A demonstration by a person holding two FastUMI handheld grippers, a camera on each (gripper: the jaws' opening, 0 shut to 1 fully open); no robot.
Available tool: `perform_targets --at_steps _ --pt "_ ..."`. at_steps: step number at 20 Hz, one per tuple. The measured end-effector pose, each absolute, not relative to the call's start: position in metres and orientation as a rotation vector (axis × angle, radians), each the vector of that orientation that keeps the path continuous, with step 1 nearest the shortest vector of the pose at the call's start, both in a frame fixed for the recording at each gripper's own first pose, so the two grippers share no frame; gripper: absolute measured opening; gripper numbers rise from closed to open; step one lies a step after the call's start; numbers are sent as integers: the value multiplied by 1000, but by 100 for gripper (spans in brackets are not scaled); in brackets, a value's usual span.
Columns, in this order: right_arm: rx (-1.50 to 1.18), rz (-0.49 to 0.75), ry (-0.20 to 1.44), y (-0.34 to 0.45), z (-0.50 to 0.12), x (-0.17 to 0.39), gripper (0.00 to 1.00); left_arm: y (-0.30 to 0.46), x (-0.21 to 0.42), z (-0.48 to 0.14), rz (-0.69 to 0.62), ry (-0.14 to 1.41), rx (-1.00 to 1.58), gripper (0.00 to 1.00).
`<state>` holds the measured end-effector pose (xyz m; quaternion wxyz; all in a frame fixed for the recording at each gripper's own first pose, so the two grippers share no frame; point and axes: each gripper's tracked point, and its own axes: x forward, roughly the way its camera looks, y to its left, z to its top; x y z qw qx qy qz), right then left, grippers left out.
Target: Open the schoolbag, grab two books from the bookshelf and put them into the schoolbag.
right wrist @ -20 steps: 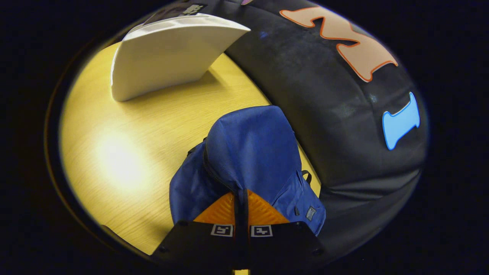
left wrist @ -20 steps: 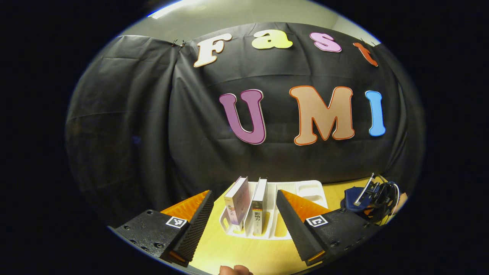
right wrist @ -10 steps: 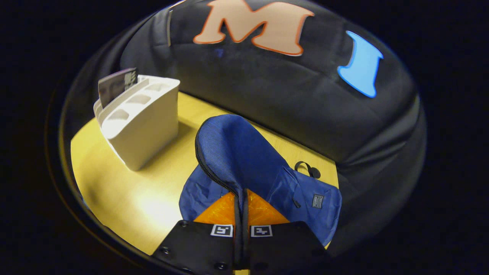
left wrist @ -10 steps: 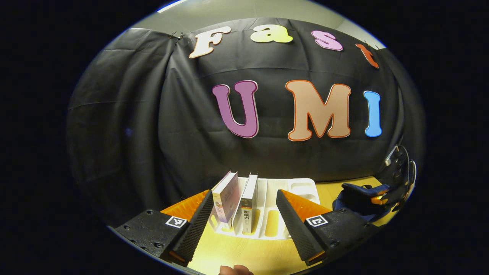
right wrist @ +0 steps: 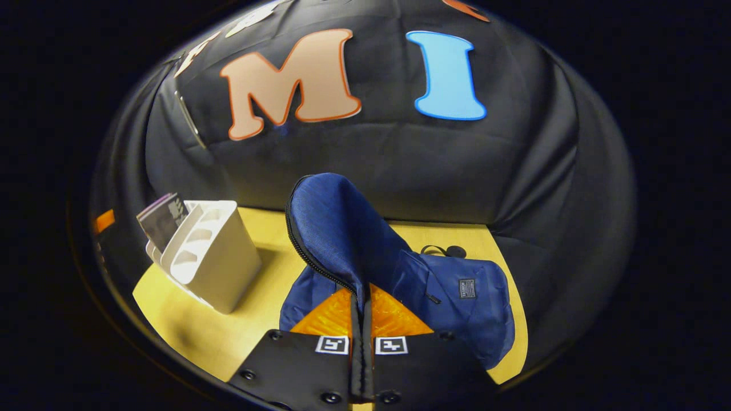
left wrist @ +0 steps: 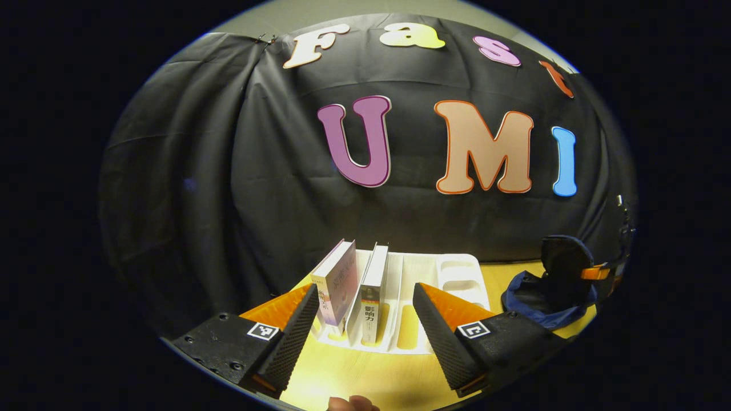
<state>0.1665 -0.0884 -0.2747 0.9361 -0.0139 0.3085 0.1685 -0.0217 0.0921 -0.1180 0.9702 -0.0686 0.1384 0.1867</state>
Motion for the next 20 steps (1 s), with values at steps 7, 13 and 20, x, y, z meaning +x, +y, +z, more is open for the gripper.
perform_targets --at_steps 7,13,20 --pt "63 312 572 -96 -255 167 0 94 18 -131 288 341 -115 97" --pt "70 307 564 -98 -255 167 3 105 63 -161 195 530 -90 97" --pt "62 316 574 -96 -258 166 3 114 101 -194 175 722 -109 97"
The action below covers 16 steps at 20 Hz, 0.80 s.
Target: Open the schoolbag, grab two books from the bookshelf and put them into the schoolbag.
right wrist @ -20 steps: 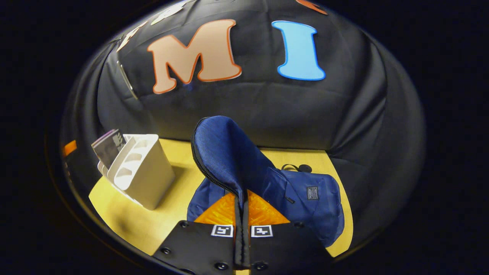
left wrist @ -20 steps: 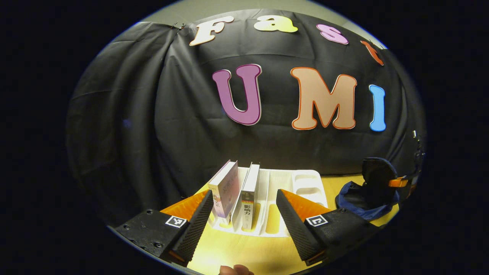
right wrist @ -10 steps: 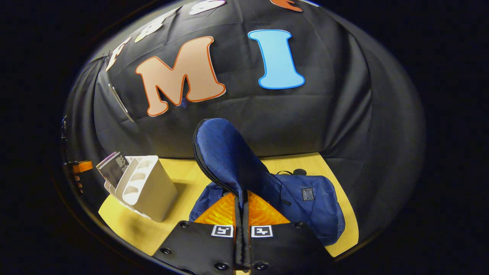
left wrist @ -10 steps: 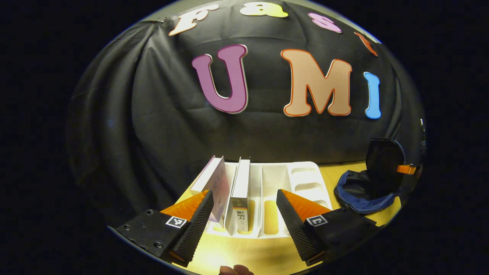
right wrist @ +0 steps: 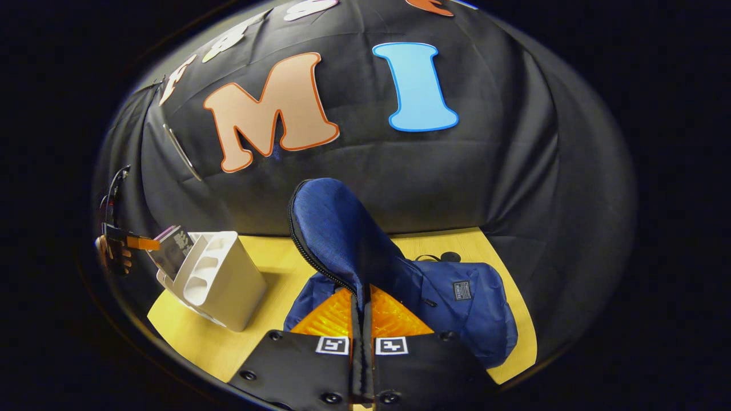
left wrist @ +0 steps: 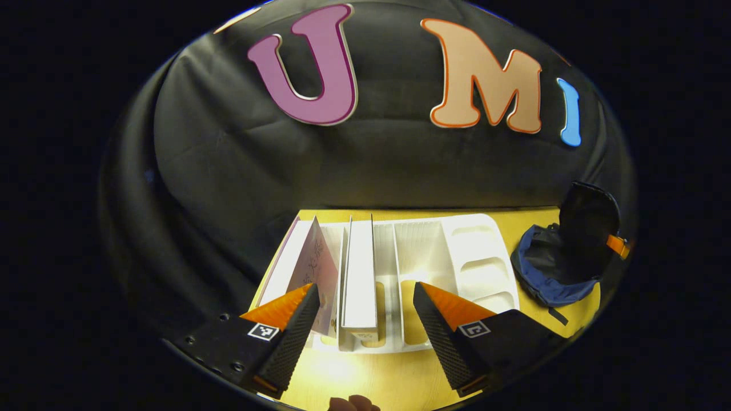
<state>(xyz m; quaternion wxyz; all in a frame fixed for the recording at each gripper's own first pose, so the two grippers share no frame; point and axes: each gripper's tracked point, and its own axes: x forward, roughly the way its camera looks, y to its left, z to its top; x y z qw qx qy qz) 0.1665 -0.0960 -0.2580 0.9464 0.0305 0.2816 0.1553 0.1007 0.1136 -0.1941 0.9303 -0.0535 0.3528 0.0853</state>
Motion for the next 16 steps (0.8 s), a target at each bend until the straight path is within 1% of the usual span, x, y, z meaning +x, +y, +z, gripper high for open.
perform_targets --at_steps 5,7,10,11,12,13,15,16 --pt "60 319 576 -95 -258 166 4 111 118 -221 156 877 -155 97" --pt "60 319 577 -96 -258 167 3 115 123 -226 169 913 -140 93" --pt "58 320 575 -96 -257 167 3 118 128 -234 169 952 -118 92" --pt "60 321 577 -96 -257 167 3 119 128 -236 168 965 -104 87" --pt "61 321 578 -95 -256 167 4 120 129 -239 170 979 -92 90" --pt "63 321 579 -96 -257 167 3 119 132 -241 164 989 -88 90" --pt "64 320 580 -96 -257 167 3 116 134 -247 151 1004 -90 86" --pt "64 320 583 -96 -257 167 3 115 131 -251 151 1033 -86 82"
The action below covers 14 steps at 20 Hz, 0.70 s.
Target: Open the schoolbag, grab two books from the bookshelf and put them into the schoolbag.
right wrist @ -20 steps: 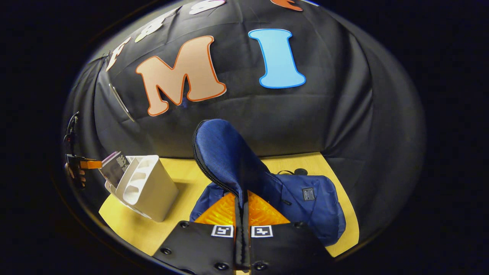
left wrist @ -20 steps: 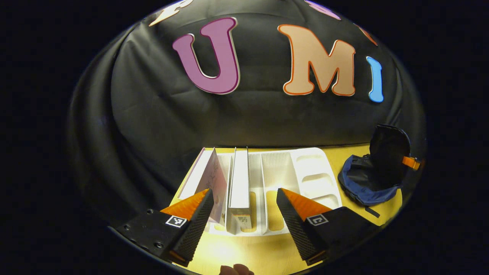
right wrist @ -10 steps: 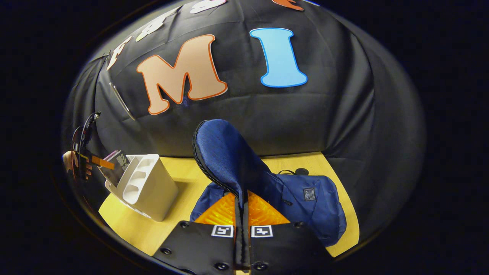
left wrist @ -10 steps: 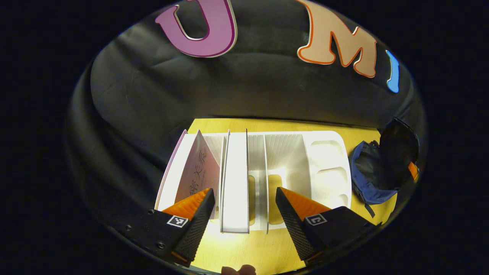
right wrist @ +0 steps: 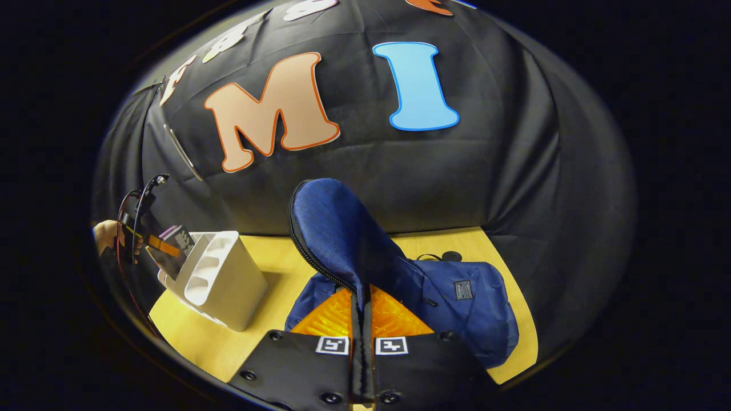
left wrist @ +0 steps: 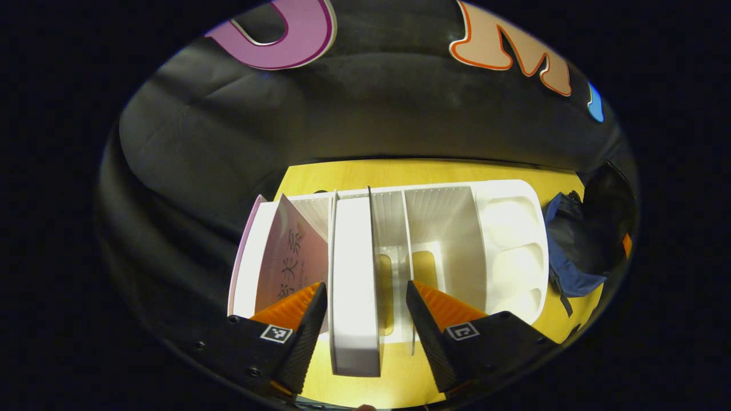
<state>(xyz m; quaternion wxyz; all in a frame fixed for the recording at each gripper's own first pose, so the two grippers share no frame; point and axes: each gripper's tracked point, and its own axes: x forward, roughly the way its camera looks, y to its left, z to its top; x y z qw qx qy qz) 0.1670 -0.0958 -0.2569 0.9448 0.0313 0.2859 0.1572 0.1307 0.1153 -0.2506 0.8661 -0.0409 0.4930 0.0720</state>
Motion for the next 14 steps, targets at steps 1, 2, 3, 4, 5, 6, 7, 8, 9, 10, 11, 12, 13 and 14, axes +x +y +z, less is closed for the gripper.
perform_targets --at_steps 1,2,3,4,5,6,7,8,9,10,11,12,13,14 --pt "66 320 585 -96 -258 167 3 115 129 -255 153 1056 -88 73" --pt "69 318 587 -96 -258 168 3 113 128 -257 151 1070 -96 70" --pt "71 317 587 -96 -258 167 3 115 126 -261 154 1087 -95 68" --pt "73 316 586 -96 -257 168 4 121 123 -265 163 1104 -92 60" --pt "74 316 586 -97 -257 167 4 119 122 -269 155 1117 -114 53" --pt "75 315 587 -96 -257 167 3 113 121 -271 144 1127 -131 47" --pt "77 314 589 -96 -257 168 3 114 122 -269 137 1129 -126 40" --pt "79 314 589 -96 -257 168 3 115 121 -270 129 1128 -122 39" --pt "79 313 591 -97 -257 167 3 115 122 -269 127 1127 -122 39" --pt "78 313 591 -97 -256 167 4 114 121 -268 124 1126 -124 39" --pt "78 313 592 -97 -256 166 3 115 121 -268 118 1126 -123 38" --pt "75 313 592 -98 -256 166 3 115 120 -268 115 1125 -126 38" --pt "73 314 593 -97 -255 166 3 115 120 -267 111 1125 -129 37" --pt "73 314 595 -97 -256 165 3 116 119 -266 107 1122 -131 36"
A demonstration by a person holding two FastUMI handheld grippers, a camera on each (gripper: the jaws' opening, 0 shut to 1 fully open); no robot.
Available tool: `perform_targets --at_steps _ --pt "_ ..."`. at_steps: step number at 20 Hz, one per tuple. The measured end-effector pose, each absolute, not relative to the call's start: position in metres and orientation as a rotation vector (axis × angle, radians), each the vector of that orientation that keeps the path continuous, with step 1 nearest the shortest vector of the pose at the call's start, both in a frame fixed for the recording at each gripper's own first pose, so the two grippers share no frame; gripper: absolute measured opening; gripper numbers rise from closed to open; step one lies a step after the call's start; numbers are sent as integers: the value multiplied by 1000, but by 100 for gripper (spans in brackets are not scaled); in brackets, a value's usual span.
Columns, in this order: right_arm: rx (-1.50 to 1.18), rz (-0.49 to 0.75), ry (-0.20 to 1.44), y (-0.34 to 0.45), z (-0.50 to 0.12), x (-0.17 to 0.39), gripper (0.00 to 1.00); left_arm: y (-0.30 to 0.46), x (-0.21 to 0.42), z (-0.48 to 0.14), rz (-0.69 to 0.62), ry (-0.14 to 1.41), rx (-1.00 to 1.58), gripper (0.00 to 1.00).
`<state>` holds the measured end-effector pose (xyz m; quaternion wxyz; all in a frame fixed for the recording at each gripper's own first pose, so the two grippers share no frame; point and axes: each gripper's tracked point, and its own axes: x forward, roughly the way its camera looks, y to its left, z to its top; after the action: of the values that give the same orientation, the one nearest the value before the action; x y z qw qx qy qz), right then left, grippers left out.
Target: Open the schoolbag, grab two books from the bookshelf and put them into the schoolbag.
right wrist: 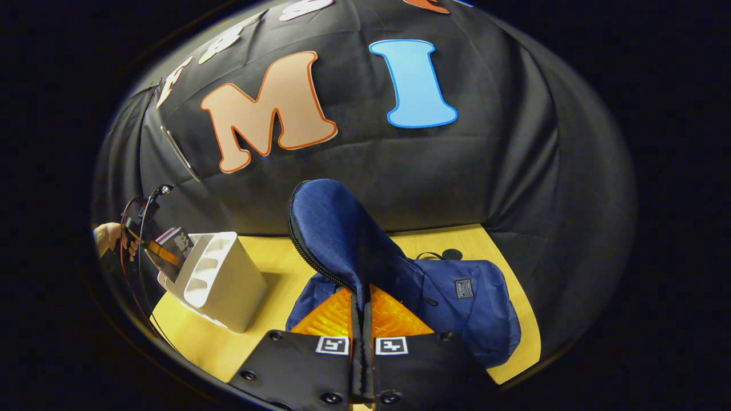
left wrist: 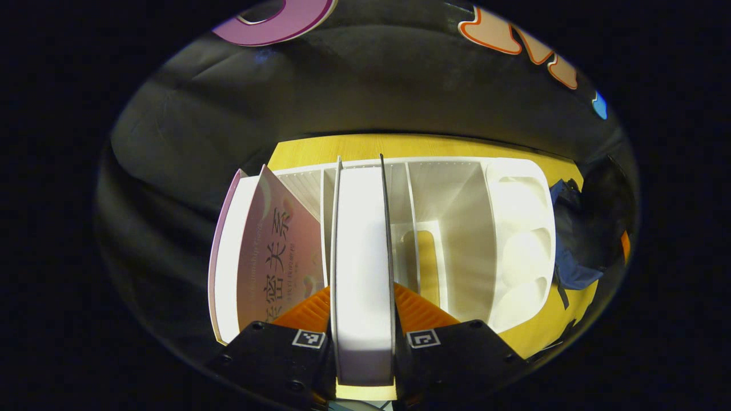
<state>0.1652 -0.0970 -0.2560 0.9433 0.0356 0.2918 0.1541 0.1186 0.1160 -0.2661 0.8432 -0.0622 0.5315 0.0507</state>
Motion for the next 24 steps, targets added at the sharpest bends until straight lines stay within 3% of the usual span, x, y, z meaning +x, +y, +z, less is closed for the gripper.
perform_targets --at_steps 9,24 --pt "79 307 604 -99 -256 165 3 139 120 -230 122 1028 -217 36" --pt "96 290 609 -100 -255 165 3 160 121 -111 91 777 -512 35"
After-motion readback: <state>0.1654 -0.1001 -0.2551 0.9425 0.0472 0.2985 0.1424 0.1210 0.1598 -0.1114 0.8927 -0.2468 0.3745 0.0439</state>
